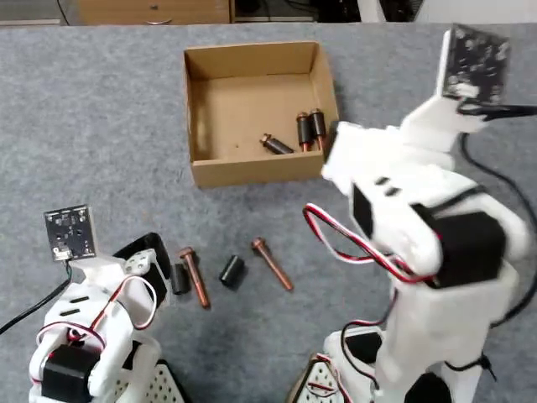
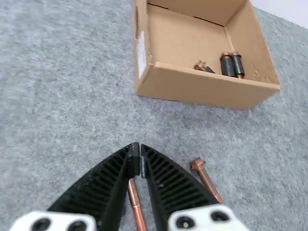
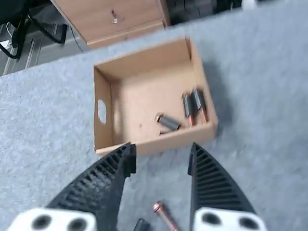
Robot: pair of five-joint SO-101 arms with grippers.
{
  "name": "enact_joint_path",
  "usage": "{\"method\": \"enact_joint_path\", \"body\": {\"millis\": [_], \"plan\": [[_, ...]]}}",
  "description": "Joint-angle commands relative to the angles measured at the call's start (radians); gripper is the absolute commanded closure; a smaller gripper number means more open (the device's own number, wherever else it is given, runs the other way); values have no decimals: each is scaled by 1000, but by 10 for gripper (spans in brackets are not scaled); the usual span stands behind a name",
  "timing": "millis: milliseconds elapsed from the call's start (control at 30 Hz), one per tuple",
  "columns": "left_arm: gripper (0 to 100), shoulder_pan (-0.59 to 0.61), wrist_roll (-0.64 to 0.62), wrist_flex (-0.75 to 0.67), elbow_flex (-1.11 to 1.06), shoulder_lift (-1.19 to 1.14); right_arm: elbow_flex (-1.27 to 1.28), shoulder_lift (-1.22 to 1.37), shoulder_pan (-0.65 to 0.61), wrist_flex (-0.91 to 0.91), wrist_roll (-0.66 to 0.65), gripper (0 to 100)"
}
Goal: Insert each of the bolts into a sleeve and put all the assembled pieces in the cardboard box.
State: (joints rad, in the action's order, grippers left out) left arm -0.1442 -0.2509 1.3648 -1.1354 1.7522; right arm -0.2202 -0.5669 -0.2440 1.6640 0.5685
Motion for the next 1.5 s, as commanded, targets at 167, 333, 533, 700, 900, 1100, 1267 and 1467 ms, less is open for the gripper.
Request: {"method": "enact_joint_path", "body": {"millis": [167,333,533,700,900,1100,1267,1467], "plan": [[981,123,9,-20,9,2,469,58,-159,-311,285,822],[981,253,9,-20,8,2,611,127,-174,-437,381,824],[981,345,9,-20,-2,2,657,202,-265,-508,485,825],[981,384,8,-20,-2,2,691,237,-429,-489,485,825],[981,503,8,-20,-2,2,679,311,-541,-494,582,825],[981,638,6,-20,-2,2,754,524,-527,-551,646,825],[981,652,5,-20,-2,1,717,634,-565,-559,647,825],[981,655,3,-64,-64,1,631,648,-647,-559,680,825]]}}
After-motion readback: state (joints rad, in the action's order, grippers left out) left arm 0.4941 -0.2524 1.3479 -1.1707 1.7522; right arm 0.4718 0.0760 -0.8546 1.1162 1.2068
